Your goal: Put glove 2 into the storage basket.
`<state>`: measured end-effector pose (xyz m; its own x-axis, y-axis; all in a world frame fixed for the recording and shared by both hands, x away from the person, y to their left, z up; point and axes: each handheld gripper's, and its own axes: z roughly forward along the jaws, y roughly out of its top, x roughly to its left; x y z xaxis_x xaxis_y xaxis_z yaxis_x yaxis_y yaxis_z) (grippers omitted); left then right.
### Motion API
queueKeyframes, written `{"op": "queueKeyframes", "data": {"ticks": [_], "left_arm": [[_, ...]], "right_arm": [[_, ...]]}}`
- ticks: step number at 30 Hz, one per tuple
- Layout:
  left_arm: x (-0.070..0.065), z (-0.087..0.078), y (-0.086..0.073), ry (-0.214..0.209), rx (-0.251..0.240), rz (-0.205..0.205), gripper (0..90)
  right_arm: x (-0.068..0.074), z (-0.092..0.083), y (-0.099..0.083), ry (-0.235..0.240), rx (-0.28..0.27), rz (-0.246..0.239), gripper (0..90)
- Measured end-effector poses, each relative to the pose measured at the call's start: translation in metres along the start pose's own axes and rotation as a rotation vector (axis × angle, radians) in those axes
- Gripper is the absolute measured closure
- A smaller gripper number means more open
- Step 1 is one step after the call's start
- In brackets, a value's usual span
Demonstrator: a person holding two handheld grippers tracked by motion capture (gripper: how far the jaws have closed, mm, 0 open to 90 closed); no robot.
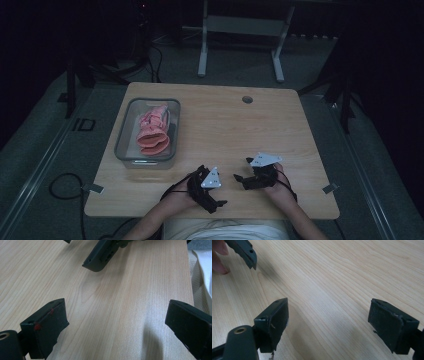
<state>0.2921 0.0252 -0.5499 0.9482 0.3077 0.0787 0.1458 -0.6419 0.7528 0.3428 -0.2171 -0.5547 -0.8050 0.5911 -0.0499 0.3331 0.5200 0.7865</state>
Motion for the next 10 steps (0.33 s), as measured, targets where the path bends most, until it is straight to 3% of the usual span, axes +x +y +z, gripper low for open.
{"op": "queueKeyframes", "data": {"ticks": [10], "left_arm": [[-0.0013, 0.0002, -0.0013, -0.003, 0.002, 0.019, 3.6]], "right_arm": [[-0.0018, 0.0006, -0.0011, -0.001, -0.001, 0.01, 16.9]]}}
